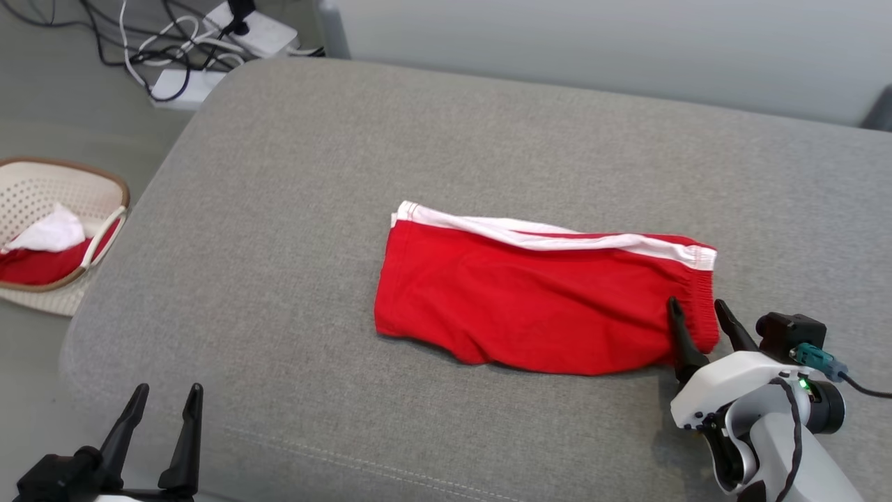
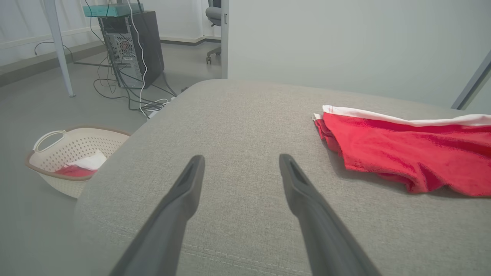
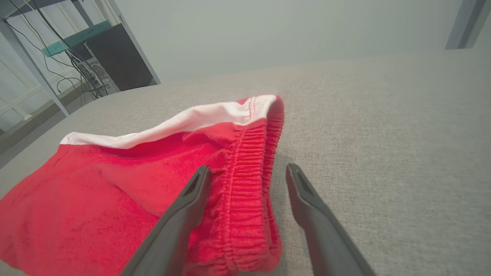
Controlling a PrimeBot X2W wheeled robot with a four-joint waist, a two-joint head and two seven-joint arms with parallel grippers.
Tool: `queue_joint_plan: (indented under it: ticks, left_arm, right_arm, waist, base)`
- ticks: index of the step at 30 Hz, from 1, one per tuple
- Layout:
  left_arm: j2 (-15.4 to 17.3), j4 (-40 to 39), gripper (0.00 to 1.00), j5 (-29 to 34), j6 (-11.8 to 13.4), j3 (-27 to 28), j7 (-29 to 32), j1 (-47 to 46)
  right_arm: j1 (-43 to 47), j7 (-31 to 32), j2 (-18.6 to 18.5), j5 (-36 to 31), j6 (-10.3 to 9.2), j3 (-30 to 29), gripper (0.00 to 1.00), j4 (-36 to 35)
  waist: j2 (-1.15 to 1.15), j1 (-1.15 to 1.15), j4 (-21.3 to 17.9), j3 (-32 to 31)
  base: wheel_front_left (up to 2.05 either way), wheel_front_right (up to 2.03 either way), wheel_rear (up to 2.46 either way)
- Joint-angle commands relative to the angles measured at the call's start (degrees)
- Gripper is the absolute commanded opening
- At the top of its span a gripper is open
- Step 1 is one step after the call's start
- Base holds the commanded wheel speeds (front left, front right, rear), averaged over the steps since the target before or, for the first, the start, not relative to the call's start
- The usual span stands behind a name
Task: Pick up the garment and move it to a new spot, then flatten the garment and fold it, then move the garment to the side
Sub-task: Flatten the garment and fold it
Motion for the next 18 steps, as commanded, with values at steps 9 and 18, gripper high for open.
queue_joint_plan:
  ticks: [9,18]
  left_arm:
    - [3.3,-1.5,1.0,-3.7,-0.4,0.5,-0.6,-4.4]
    - [3.7,-1.9,1.0,-4.7,-0.4,-0.9,-0.6,-5.2]
  right_arm:
    - [-7.7,-0.6,-0.2,3.4,-0.16,3.1,1.0,10.7]
    - [-10.8,0.7,-0.2,15.1,-0.16,15.4,1.0,16.1]
  waist:
    - [0.0,0.0,1.8,3.6]
    - [0.0,0.0,1.9,4.4]
  base:
    - [0.0,0.0,0.0]
    - [0.0,0.0,0.0]
